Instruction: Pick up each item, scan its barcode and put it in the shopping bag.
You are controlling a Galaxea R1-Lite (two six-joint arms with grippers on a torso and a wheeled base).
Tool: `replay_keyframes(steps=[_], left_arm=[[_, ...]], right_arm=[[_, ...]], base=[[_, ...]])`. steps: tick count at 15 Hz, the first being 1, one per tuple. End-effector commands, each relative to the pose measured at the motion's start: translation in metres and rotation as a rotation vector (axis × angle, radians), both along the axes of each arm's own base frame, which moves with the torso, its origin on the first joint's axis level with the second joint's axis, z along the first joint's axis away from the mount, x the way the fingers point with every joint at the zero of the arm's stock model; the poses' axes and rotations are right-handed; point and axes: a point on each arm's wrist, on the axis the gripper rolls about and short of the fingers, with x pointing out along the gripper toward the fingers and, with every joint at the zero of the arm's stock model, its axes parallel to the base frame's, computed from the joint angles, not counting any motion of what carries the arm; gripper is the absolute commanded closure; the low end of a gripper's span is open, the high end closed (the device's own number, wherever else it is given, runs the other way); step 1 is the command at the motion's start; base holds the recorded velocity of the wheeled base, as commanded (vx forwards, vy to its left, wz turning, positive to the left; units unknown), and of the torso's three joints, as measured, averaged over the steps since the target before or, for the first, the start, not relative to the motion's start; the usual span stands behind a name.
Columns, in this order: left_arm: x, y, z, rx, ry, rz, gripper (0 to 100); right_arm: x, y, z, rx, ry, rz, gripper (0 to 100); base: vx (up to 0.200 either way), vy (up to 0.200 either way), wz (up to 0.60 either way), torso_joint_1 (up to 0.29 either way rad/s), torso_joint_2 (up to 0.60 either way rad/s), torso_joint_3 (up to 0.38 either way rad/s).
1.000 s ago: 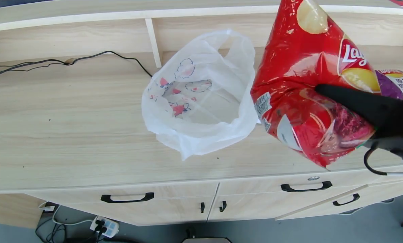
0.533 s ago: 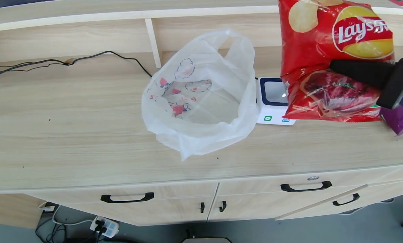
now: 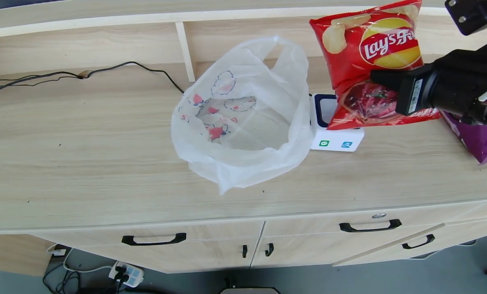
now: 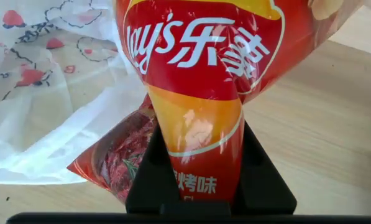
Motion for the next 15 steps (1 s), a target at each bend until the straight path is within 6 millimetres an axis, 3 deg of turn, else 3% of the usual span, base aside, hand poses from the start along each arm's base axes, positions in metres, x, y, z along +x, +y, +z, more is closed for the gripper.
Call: replay_keyframes(steps=[1, 4, 6, 9, 11, 13, 15], left_arm=[[0.000, 0.000, 0.000, -0.002, 0.001, -0.001, 0], [0.000, 0.000, 0.000, -0.002, 0.001, 0.000, 0], [0.000, 0.000, 0.000, 0.000, 0.001, 0.000, 0], [0.000, 0.000, 0.000, -0.002, 0.001, 0.000, 0], [0.000, 0.000, 0.000, -0.002, -0.001, 0.000, 0], [0.000, 0.000, 0.000, -0.005, -0.001, 0.000, 0], [0.000, 0.000, 0.000, -0.005, 0.001, 0.000, 0]], right_arm=[[0.013, -0.002, -0.007, -0.031, 0.018, -0.028, 100], [0.018, -0.009, -0.012, -0.037, 0.035, -0.057, 100], [0.018, -0.013, -0.002, -0.025, 0.009, -0.071, 100], [0.022, -0.012, -0.003, -0.020, 0.009, -0.062, 100], [0.014, -0.006, 0.020, 0.008, -0.074, -0.032, 100], [-0.006, 0.010, 0.049, 0.049, -0.141, 0.021, 100], [-0.025, 0.021, 0.061, 0.065, -0.133, 0.054, 100]], base=[[0.000, 0.000, 0.00, 0.000, 0.00, 0.000], [0.000, 0.000, 0.00, 0.000, 0.00, 0.000], [0.000, 0.000, 0.00, 0.000, 0.00, 0.000], [0.000, 0.000, 0.00, 0.000, 0.00, 0.000], [0.000, 0.000, 0.00, 0.000, 0.00, 0.000], [0.000, 0.000, 0.00, 0.000, 0.00, 0.000], [0.000, 0.000, 0.30, 0.001, 0.00, 0.001]])
